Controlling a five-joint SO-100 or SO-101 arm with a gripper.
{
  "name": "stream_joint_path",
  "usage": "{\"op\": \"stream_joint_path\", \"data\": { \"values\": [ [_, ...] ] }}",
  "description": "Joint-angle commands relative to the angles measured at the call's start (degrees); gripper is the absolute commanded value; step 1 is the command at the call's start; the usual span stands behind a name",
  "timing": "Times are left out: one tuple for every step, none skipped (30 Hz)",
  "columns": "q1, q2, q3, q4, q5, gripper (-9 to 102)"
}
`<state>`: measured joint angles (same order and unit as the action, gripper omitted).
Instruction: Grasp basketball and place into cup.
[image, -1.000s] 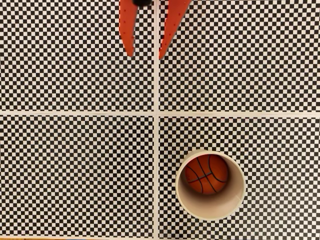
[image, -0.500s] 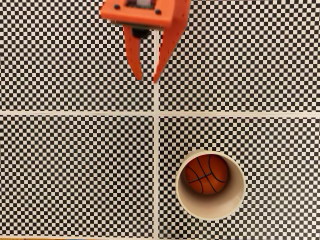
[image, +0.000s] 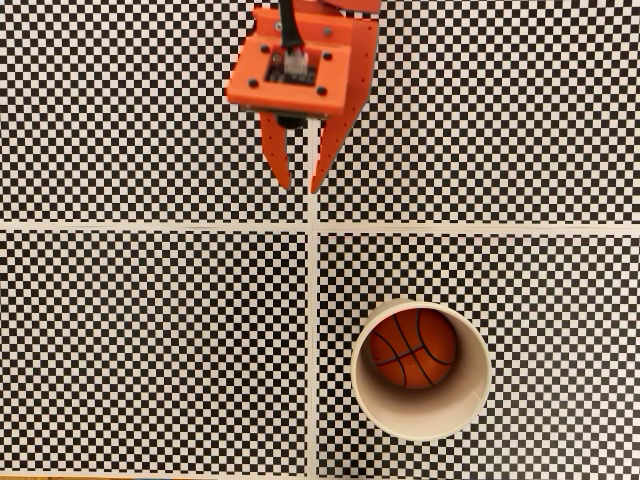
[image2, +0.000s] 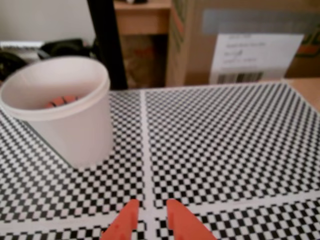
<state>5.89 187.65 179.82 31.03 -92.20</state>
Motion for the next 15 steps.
{"op": "stream_joint_path", "data": {
  "values": [
    [-0.3,0.8,2.0,-0.3,-0.6,0],
    [-0.4,0.8,2.0,0.4,-1.1,0],
    [-0.6,0.8,2.0,1.1,-1.0,0],
    [-0.9,0.8,2.0,1.9,-0.5,0],
    [-1.1,0.8,2.0,3.3,-0.1,0],
    [-1.2,0.8,2.0,4.7,-0.4,0],
    [-1.4,0.8,2.0,6.3,-0.6,0],
    [-1.5,0.8,2.0,8.3,-0.6,0],
    [-1.5,0.8,2.0,10.4,-0.7,0],
    [-1.4,0.8,2.0,12.6,-0.7,0],
    [-1.3,0.8,2.0,15.1,-0.9,0],
    [-1.1,0.8,2.0,17.3,-1.1,0],
    [-1.1,0.8,2.0,19.7,-1.1,0],
    [-1.1,0.8,2.0,22.0,-0.9,0],
    [-1.1,0.8,2.0,24.3,-0.7,0]
  ]
}}
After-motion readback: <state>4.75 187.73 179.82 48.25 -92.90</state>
